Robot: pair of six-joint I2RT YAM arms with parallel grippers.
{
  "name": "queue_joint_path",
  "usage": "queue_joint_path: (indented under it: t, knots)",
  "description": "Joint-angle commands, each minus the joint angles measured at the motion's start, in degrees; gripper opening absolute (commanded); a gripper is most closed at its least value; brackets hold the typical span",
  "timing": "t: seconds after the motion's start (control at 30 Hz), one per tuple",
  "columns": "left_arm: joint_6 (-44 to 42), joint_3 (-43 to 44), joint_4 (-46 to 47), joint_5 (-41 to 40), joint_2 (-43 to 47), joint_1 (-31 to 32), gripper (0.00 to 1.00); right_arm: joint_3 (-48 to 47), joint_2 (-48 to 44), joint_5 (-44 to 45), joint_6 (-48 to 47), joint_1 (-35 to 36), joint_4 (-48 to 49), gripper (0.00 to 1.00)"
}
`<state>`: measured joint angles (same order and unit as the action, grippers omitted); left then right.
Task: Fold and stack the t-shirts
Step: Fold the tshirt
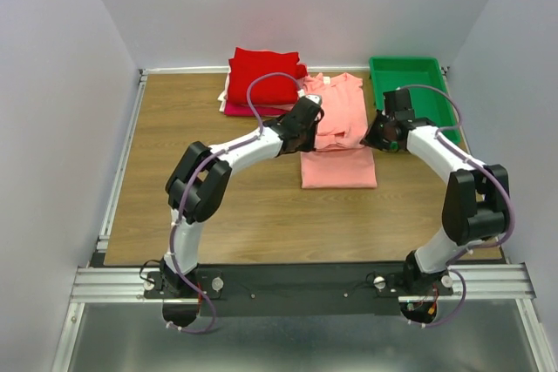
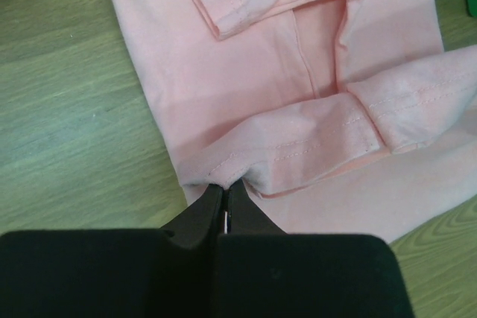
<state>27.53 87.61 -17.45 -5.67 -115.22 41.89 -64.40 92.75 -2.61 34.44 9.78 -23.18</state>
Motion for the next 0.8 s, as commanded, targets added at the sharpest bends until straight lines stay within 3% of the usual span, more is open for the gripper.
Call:
queue_joint_path:
  t: [0.0, 0.2, 0.27, 0.3, 0.33, 0.4, 0.5, 0.57, 0.63, 0.77]
  knots:
    - [-1.42, 1.33, 0.14, 1.01, -1.50, -0.93, 0.00, -2.66, 1.90, 4.45, -0.86, 0.24, 1.12, 0.00]
    - [-2.30, 2.82, 0.58, 1.80, -3.43, -1.81, 0.08, -4.06, 4.10, 5.25, -0.95, 0.24, 1.12, 0.02]
    - [-2.48, 3.61, 0.49, 2.51, -4.13, -2.34, 0.10, -4.77, 4.89, 4.90, -1.21, 0.24, 1.12, 0.08]
    - [-2.74, 4.05, 0.23, 2.68, -4.48, -2.43, 0.14, -5.12, 5.16, 4.72, -1.39, 0.15, 1.03, 0.14]
    - [-2.92, 4.67, -0.12, 2.60, -4.58, -2.51, 0.29, -5.73, 5.42, 4.63, -1.39, 0.15, 1.03, 0.29]
    - [-2.92, 5.20, -1.09, 2.16, -4.23, -2.69, 0.48, -6.35, 5.51, 3.50, -2.08, 0.24, 1.03, 0.41]
    - [-2.74, 3.63, -0.57, 2.07, -1.60, -2.78, 0.78, -7.49, 4.72, 1.22, -3.14, 0.24, 0.94, 0.66]
    - [-2.22, 2.22, 0.14, 2.42, 1.30, -2.69, 0.98, -7.49, 2.80, -0.46, -3.50, 0.15, 1.03, 0.77]
    - [-1.69, -0.41, 0.84, 2.68, 3.59, -2.69, 0.98, -6.79, 0.95, -3.97, -3.85, 0.24, 1.03, 1.00]
    - [0.42, -8.05, 3.30, 2.86, 11.84, -2.69, 0.98, -2.06, -5.37, -6.88, -3.32, 0.24, 1.03, 1.00]
